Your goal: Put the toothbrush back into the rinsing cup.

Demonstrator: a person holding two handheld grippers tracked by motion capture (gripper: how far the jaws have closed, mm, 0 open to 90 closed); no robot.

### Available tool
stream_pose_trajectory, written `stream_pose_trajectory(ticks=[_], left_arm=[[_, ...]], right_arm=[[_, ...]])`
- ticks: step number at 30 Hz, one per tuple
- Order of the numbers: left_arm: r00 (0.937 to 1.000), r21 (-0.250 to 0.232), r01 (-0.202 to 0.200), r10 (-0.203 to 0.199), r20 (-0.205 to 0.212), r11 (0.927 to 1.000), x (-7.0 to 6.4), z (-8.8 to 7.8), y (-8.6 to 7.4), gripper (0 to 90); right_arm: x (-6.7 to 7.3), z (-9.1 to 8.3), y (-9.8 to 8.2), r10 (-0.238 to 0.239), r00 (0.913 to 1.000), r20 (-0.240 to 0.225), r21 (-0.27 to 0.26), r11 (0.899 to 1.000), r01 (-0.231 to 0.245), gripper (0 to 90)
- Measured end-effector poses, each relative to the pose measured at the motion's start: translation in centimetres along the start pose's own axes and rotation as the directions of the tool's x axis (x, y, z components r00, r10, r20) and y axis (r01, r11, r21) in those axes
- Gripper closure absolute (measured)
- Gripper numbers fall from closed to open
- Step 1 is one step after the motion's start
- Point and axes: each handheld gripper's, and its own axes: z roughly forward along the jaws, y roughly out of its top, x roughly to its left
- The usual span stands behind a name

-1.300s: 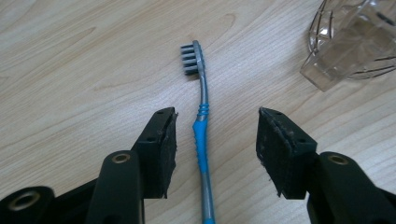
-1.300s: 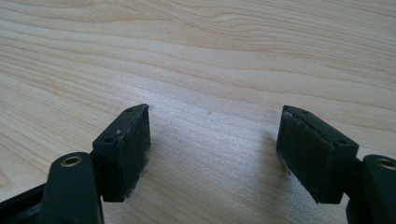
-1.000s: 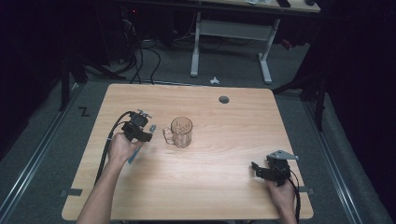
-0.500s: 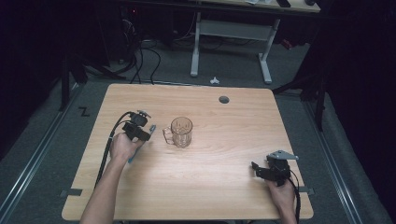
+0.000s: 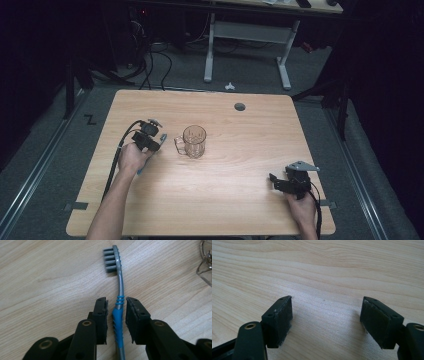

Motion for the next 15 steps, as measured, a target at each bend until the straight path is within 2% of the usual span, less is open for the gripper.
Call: stream_pose_trajectory(ticks=[7,11,15], left_arm=[[0.9998,0.003,0.000,0.000,0.019,1.0000,-0.03,0.47,0.08,75.8],[0.9990,0.006,0.015,-0.016,0.041,0.9999,0.36,0.48,0.06,77.6],[0.9988,0.013,0.018,-0.019,0.045,0.9997,0.49,0.46,0.08,78.9]], right_arm=[[0.00,0.00,0.00,0.000,1.0000,0.000,0.000,1.000,0.000,26.2],[0.00,0.00,0.00,0.000,1.0000,0.000,0.000,1.000,0.000,26.2],[0.00,0.00,0.00,0.000,1.0000,0.000,0.000,1.000,0.000,26.2]])
